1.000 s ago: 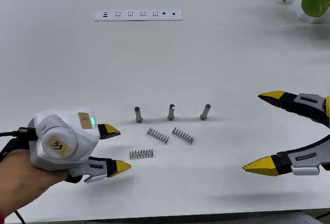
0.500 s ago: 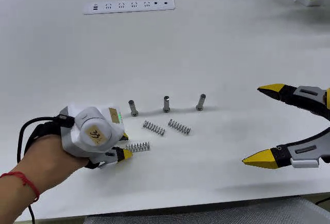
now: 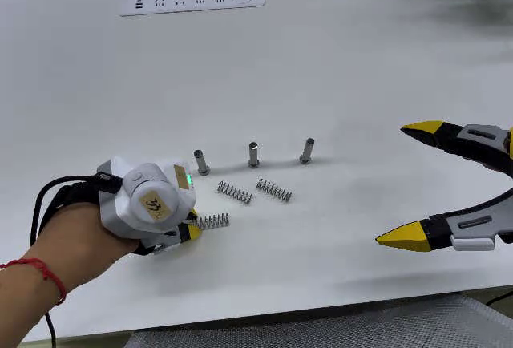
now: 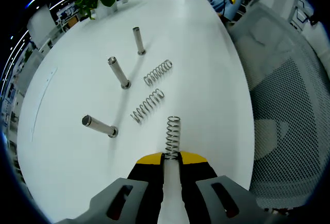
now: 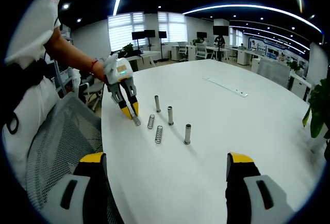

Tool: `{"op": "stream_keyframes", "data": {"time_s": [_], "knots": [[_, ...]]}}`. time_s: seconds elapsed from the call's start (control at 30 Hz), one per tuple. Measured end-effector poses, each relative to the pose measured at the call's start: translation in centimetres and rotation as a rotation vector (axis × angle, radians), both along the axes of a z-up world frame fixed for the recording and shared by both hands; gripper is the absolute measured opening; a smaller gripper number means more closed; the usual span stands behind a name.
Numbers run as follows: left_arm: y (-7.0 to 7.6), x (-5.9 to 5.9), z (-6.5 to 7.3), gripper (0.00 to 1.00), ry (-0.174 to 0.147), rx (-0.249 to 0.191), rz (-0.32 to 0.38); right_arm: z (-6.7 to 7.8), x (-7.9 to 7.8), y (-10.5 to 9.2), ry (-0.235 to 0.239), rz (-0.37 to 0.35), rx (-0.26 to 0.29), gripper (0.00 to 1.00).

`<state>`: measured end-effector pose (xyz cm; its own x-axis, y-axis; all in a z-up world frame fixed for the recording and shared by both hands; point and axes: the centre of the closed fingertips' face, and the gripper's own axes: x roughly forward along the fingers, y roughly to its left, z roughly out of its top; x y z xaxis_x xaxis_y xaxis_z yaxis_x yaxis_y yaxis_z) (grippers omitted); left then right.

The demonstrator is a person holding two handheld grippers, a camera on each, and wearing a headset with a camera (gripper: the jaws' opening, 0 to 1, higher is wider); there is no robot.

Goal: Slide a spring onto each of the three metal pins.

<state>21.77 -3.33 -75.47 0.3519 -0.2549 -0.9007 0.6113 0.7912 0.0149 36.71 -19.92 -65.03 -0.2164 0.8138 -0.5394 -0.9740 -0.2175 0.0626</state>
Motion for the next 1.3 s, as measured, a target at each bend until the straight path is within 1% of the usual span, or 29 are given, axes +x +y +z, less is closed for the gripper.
{"op": "stream_keyframes", "data": {"time_s": [0.17, 0.43, 0.57, 0.77, 0.97, 1.07, 1.2, 1.3], "knots": [[-0.1, 0.1, 0.0, 0.11, -0.004, -0.005, -0.005, -0.1, 0.0, 0.0, 0.001, -0.005, -0.003, 0.97], [-0.1, 0.0, 0.0, 0.10, -0.010, -0.013, 0.006, -0.2, -0.1, 0.0, 0.003, -0.004, -0.003, 0.96], [-0.3, 0.0, 0.1, 0.10, -0.014, -0.029, 0.016, -0.2, -0.2, 0.1, 0.002, -0.002, -0.005, 0.96], [-0.4, -0.1, 0.3, 0.10, -0.020, -0.038, 0.024, -0.4, -0.3, 0.1, 0.004, 0.003, -0.011, 0.96], [-0.8, -0.3, 1.0, 0.10, -0.036, -0.054, 0.029, -0.2, -0.8, 0.5, 0.002, 0.012, -0.012, 0.95], [-1.2, -0.3, 1.7, 0.10, -0.057, -0.079, 0.036, 0.1, -1.2, 0.8, 0.002, 0.019, -0.009, 0.95], [-1.5, -0.2, 2.7, 0.10, -0.088, -0.107, 0.056, 0.5, -1.2, 1.1, -0.002, 0.026, -0.007, 0.94], [-2.0, 0.1, 4.0, 0.10, -0.131, -0.145, 0.074, 1.1, -1.4, 1.5, 0.001, 0.037, 0.002, 0.93]]}}
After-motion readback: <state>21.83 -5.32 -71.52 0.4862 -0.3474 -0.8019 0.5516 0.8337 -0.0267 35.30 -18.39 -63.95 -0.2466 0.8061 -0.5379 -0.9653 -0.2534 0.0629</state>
